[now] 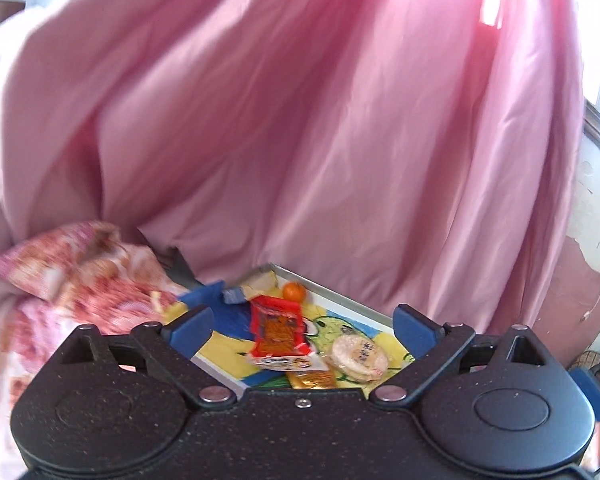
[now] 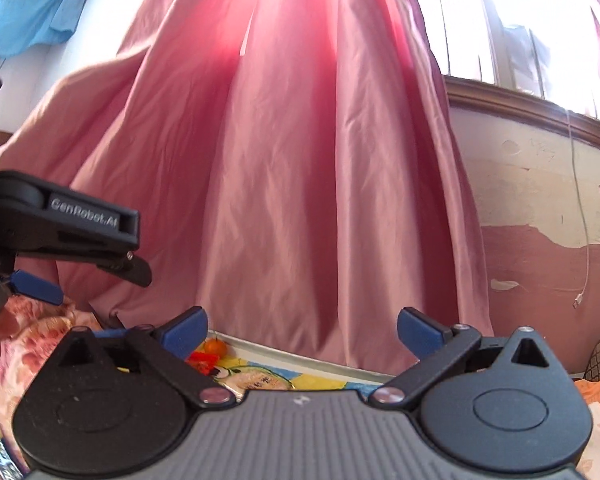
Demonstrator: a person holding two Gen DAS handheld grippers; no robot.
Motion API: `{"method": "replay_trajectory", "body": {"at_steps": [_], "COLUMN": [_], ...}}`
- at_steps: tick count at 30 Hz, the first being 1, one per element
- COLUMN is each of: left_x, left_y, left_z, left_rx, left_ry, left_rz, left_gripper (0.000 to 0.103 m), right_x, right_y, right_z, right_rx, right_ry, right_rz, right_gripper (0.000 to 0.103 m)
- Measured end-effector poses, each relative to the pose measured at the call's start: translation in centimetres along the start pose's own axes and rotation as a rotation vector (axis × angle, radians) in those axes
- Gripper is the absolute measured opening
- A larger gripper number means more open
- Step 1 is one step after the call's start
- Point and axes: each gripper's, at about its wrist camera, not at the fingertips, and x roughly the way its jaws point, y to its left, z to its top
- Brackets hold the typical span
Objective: Organize snacks
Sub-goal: 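Withdraw both open grippers from the tray back over the remaining snacks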
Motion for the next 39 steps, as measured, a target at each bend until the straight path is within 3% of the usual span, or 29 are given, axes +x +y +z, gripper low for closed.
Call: {"method": "replay_trajectory", "body": {"at_steps": [10, 20, 32, 39], "left_x": [-7.5, -13.2, -16.3, -16.4], "left_y": [3.1, 5.3, 8.4, 10.1], "left_z": [-2.9, -6.5, -10.8, -12.9], "left_rx": [0.062, 0.111, 0.112, 0.117], "left_ry": [-0.066, -0.048, 0.09, 0.217], "left_rz": [0.06, 0.079, 0.103, 0.129], "left_gripper": [0.101, 0.101, 0.101, 0.1], "right_x": [-7.9, -14.0, -19.0, -20.0], "right_y": [0.8, 2.0, 3.6, 4.1], "right_z": [-0.1, -0.6, -3.3, -4.9], "right_rx": [0.028, 0.034, 0.014, -0.01], "right_ry": [-0.051, -0.031, 0.104, 0.213], "right_rz": [-0.016, -0.025, -0.007, 0.012], "right_gripper": [0.103, 0.103, 0.103, 0.103]}}
